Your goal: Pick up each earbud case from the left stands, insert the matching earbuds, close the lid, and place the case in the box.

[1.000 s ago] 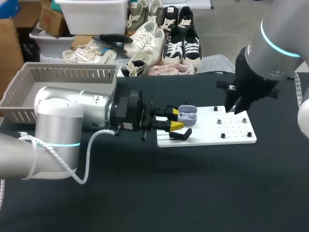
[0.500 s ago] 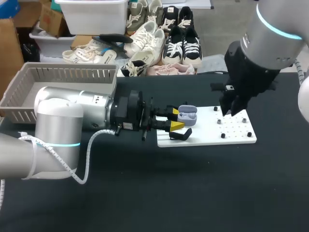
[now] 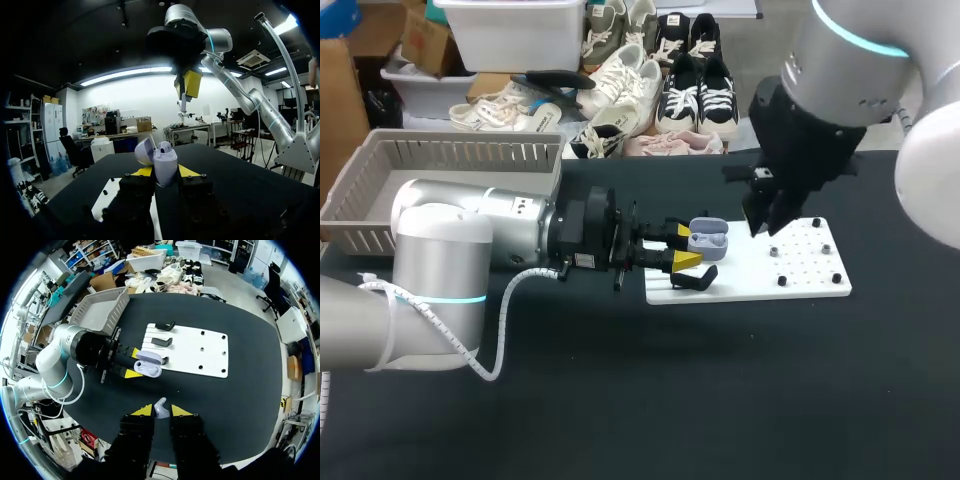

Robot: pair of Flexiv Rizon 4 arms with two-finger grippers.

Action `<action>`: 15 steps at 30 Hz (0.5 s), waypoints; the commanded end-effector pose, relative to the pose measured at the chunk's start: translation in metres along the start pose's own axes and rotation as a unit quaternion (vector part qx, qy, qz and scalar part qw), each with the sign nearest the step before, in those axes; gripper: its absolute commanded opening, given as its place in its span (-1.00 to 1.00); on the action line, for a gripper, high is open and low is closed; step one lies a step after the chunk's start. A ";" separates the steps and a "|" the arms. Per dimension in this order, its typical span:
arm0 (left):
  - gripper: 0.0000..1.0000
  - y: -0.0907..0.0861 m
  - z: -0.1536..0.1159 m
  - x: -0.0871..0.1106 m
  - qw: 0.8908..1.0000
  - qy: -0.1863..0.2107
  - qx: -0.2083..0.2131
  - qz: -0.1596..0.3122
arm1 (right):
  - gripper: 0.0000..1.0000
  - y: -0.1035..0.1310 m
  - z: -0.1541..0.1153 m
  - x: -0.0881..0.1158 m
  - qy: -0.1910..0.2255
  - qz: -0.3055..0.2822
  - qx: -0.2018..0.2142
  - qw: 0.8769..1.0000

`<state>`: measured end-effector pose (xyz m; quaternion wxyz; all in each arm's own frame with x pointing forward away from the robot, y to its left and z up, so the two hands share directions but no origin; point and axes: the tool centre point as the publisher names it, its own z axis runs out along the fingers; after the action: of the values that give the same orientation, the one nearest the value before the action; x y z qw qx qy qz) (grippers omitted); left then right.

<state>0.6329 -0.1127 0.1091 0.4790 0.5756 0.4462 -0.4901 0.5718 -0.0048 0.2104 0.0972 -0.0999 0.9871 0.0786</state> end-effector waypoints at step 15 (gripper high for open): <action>-1.00 0.000 0.000 0.000 1.000 0.000 0.000 0.000 | -1.00 0.047 0.016 -0.021 0.026 -0.013 0.001 1.000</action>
<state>0.6329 -0.1127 0.1091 0.4790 0.5756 0.4462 -0.4901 0.5775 0.0401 0.2072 0.0828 -0.1125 0.9873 0.0762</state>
